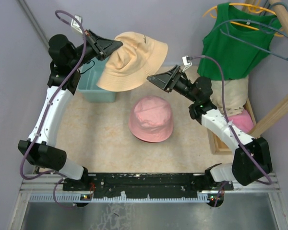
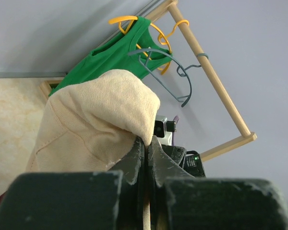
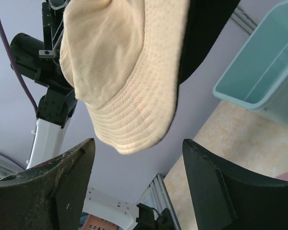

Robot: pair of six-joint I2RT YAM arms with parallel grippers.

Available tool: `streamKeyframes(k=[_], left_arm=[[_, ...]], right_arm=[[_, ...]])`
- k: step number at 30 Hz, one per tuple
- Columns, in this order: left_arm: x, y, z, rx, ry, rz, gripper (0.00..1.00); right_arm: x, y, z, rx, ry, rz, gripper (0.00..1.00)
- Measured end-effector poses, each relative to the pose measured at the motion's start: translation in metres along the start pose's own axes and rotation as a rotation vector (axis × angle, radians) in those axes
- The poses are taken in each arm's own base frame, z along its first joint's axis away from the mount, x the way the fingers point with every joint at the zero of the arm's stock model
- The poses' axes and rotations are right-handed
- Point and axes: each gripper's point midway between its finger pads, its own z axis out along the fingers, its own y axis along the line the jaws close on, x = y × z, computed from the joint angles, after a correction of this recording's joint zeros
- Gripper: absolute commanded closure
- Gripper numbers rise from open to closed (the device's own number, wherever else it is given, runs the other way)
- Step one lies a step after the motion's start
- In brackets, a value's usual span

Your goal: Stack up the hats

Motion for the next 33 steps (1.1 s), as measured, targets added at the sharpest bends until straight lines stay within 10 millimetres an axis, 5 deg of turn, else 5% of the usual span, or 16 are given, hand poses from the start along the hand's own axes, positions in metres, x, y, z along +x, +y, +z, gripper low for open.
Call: streamKeyframes(k=[4,9,10,24,33], left_arm=[[0.007,0.01,0.001,-0.013,0.012,-0.021,1.0],[0.013,0.022,0.001,-0.034,0.02,-0.021,1.0],[0.013,0.023,0.001,-0.037,0.02,-0.015,1.0],[0.021,0.066,-0.009,-0.181,0.053,0.26,1.0],[0.064,0.089,-0.028,-0.232,0.155,0.338,1.0]], right_arm=[[0.001,0.0,0.01,-0.016,0.005,0.006,0.39],[0.002,0.0,0.015,-0.017,0.007,0.02,0.97],[0.001,0.001,0.015,-0.017,0.006,0.029,1.0],[0.003,0.006,0.016,0.01,0.032,0.19,1.0],[0.021,0.0,0.0,0.097,0.093,0.267,1.0]])
